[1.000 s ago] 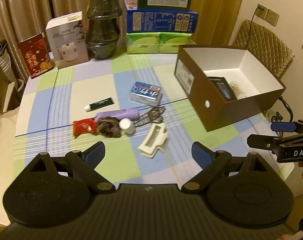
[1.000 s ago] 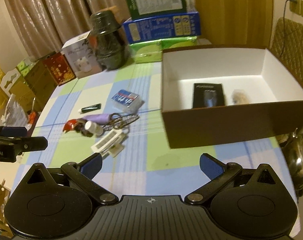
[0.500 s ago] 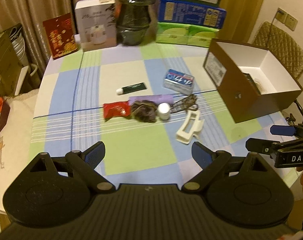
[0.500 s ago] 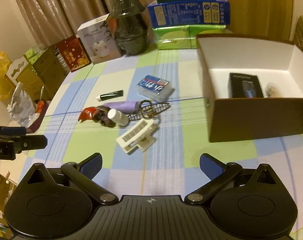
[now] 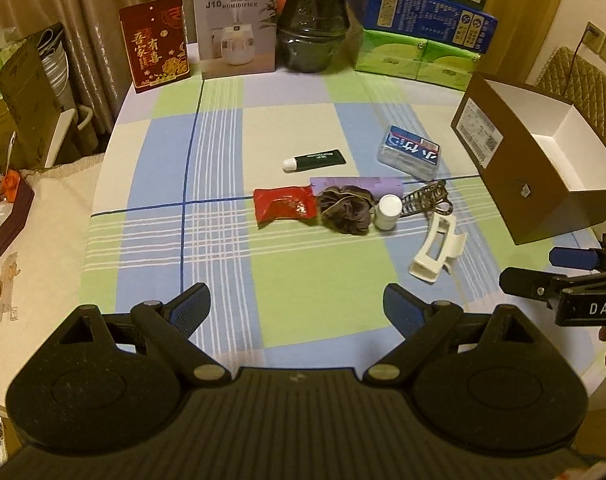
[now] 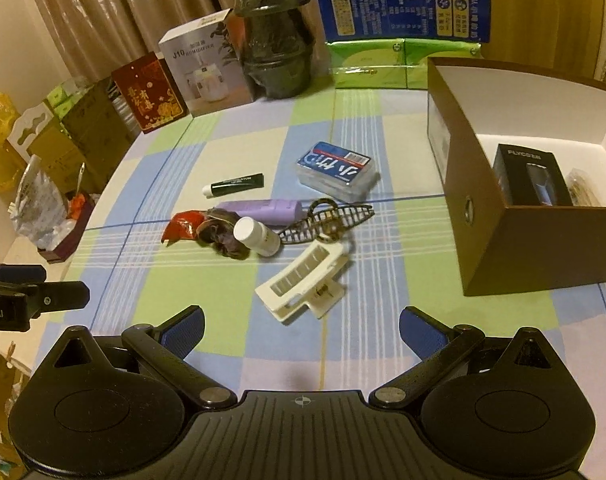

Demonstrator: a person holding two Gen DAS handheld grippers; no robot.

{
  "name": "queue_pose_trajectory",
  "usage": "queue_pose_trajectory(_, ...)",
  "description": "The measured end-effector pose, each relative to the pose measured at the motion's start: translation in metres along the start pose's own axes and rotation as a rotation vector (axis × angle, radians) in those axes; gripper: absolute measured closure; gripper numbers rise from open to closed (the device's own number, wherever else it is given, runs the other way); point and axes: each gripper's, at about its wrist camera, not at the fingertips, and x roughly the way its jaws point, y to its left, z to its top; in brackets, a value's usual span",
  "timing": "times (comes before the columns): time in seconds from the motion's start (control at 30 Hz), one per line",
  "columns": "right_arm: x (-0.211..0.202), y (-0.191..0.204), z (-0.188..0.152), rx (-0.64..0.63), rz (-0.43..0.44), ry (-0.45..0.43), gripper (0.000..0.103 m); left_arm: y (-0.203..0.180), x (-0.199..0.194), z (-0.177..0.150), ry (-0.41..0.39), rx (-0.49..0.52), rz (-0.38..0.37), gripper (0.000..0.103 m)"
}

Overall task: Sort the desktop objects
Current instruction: 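Withdraw both tools from the cardboard box back over the table, then grasp the red candy packet with the left tool while the right tool grasps the white hair clip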

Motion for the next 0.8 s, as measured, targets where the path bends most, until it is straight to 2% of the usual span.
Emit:
queue_pose_trajectory(0.37, 0.022, 0.008, 0.005, 0.009, -0.003, 0.023, 0.002, 0.010, 0.015, 0.006, 0.020, 0.000, -0.002, 0.012)
queue_pose_trajectory(0.63, 0.050, 0.010, 0.008, 0.017, -0.046, 0.012, 0.003, 0.017, 0.033, 0.008, 0.025, 0.022, -0.007, 0.012)
queue_pose_trajectory(0.8, 0.073, 0.009, 0.012, 0.022, -0.082, 0.010, 0.016, 0.018, 0.050, 0.013, 0.018, 0.071, -0.003, 0.012)
